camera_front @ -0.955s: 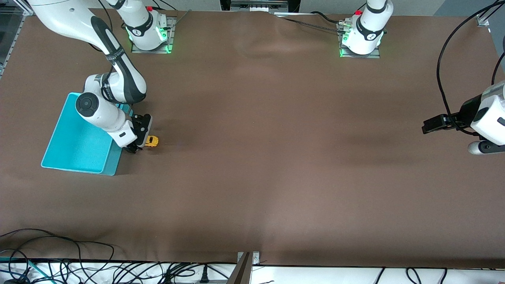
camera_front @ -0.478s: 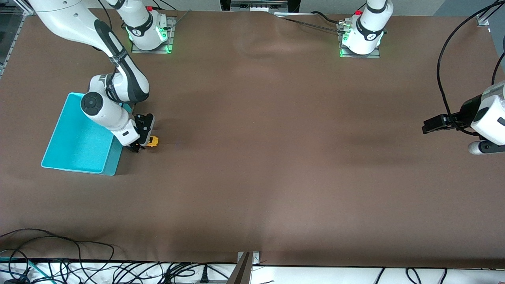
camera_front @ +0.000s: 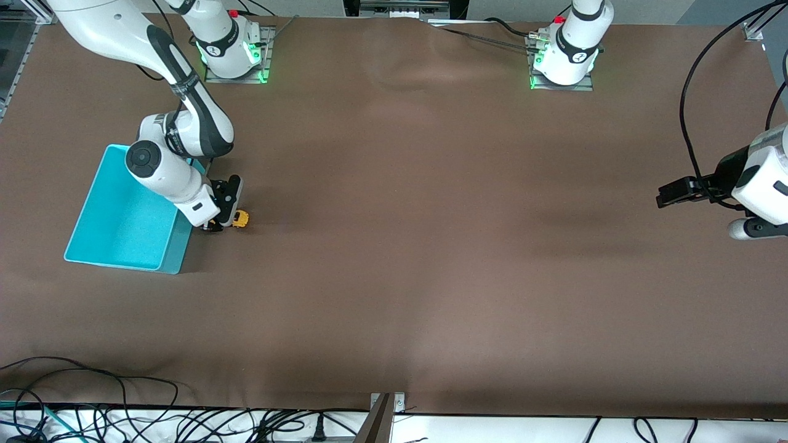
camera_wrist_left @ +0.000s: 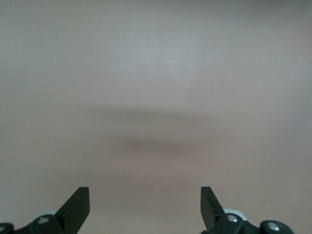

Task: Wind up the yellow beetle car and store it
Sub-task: 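Lift the car with the right gripper and carry it over the box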

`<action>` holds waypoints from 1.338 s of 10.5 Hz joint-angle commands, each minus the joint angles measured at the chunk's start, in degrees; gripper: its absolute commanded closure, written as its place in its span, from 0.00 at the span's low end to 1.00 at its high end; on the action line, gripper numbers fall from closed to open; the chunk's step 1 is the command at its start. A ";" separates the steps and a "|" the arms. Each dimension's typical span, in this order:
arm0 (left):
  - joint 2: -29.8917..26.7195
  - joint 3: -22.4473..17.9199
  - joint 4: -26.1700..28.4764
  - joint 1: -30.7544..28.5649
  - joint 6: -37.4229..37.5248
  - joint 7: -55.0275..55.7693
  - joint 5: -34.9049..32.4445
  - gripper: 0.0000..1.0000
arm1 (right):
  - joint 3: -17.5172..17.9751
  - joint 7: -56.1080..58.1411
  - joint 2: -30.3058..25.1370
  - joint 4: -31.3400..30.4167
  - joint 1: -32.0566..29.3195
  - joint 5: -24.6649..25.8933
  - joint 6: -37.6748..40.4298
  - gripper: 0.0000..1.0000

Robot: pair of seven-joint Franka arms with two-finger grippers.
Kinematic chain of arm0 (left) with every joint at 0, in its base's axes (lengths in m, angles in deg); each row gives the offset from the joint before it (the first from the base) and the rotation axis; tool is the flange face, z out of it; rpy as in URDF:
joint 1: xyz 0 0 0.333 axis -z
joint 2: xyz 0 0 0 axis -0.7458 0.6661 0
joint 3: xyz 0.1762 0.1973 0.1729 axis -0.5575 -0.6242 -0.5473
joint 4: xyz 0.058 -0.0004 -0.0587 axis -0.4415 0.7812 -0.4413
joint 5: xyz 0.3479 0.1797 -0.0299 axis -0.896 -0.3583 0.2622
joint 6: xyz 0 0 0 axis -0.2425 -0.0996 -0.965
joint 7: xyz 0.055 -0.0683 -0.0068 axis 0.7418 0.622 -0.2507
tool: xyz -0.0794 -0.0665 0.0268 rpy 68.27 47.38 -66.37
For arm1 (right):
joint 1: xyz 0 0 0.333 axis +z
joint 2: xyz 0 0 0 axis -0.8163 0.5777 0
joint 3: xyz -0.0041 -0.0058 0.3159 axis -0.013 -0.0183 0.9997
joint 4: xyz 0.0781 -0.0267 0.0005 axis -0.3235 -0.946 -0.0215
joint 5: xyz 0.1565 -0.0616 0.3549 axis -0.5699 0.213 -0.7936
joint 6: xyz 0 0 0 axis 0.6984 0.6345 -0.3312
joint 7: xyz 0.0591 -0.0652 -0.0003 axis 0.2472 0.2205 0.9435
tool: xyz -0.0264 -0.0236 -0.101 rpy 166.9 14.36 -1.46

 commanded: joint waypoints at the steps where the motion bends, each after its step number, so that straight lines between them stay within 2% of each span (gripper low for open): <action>1: -0.39 -0.44 -0.92 -0.03 1.08 -1.15 1.46 0.00 | 1.15 1.23 -5.03 -0.26 -1.34 0.35 6.66 1.00; 8: -0.47 -0.36 -0.92 -0.12 1.08 -1.15 1.54 0.00 | 1.15 4.29 -20.41 1.41 -1.86 -0.18 27.40 1.00; 10: -0.47 -0.27 -0.92 -0.03 1.08 -1.15 1.54 0.00 | 1.07 14.44 -21.31 3.95 -5.71 -0.18 32.50 1.00; 14: -0.39 -0.27 -0.92 -0.03 1.08 -1.15 1.54 0.00 | 0.80 34.23 -20.87 4.58 -14.06 -0.35 33.14 1.00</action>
